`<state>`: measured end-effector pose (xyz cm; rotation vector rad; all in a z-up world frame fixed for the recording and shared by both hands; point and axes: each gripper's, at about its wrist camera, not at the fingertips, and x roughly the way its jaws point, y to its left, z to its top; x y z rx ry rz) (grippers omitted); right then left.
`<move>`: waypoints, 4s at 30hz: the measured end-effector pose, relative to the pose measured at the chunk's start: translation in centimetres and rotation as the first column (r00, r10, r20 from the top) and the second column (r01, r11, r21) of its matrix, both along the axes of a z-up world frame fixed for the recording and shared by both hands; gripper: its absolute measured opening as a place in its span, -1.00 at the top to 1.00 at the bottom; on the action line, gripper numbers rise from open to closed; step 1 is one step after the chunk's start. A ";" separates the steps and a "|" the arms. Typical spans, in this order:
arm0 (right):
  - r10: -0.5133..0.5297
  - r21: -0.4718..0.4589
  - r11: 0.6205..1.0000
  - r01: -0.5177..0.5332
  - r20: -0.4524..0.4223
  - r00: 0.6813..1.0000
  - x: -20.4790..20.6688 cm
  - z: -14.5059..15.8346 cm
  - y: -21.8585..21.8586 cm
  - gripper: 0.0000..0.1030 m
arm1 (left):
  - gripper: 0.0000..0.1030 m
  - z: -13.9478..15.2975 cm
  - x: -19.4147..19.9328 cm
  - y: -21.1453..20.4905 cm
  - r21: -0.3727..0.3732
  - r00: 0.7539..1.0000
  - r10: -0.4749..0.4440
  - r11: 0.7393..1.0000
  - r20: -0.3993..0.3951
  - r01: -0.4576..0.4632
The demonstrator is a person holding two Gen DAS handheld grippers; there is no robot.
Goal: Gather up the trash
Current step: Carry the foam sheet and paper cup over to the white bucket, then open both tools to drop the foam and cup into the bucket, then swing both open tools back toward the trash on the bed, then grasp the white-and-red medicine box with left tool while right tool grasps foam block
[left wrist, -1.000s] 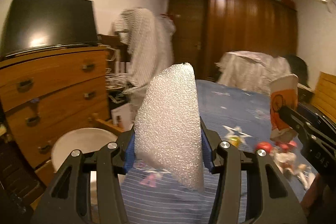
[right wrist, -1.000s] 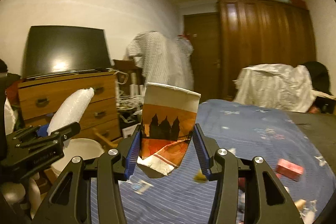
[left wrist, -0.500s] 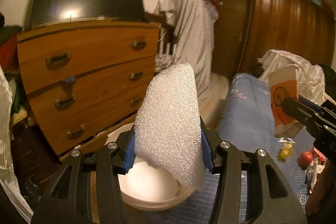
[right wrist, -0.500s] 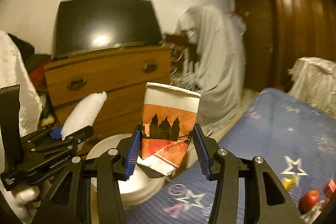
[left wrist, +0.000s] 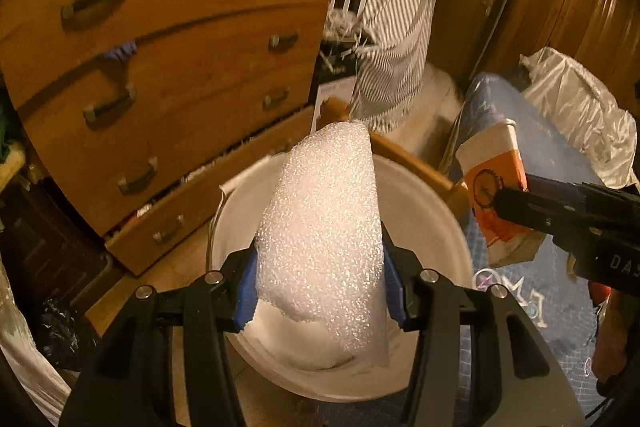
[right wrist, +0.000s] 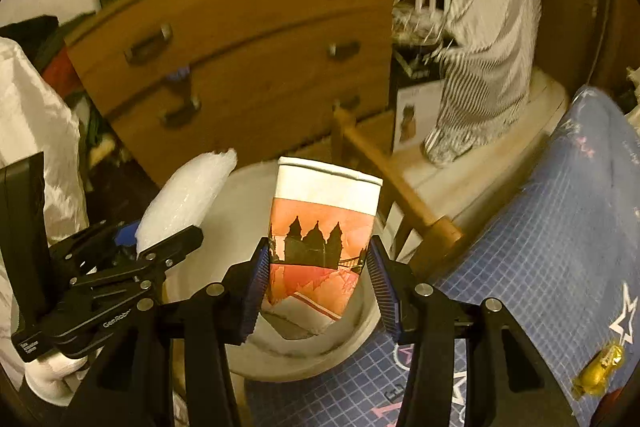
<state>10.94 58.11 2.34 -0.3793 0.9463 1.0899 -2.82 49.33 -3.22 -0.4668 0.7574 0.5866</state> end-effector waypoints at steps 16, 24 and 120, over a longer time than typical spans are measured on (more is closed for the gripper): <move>-0.005 -0.035 0.999 0.004 -0.032 0.999 2.5 -2.8 -1.1 0.03 | 0.05 -2.7 -1.3 4.5 -0.034 0.997 0.070 0.997 -0.039 -0.071; 0.008 -0.034 0.999 -0.009 -0.026 1.000 2.1 -2.3 -1.0 0.01 | 0.05 -2.6 -1.0 4.2 -0.023 0.998 0.060 0.998 -0.035 -0.061; -0.900 0.179 0.424 0.888 -0.023 0.435 -7.5 -12.4 -83.3 -0.35 | -0.51 -9.2 19.0 -44.7 -0.196 0.737 -0.670 0.738 -0.092 0.646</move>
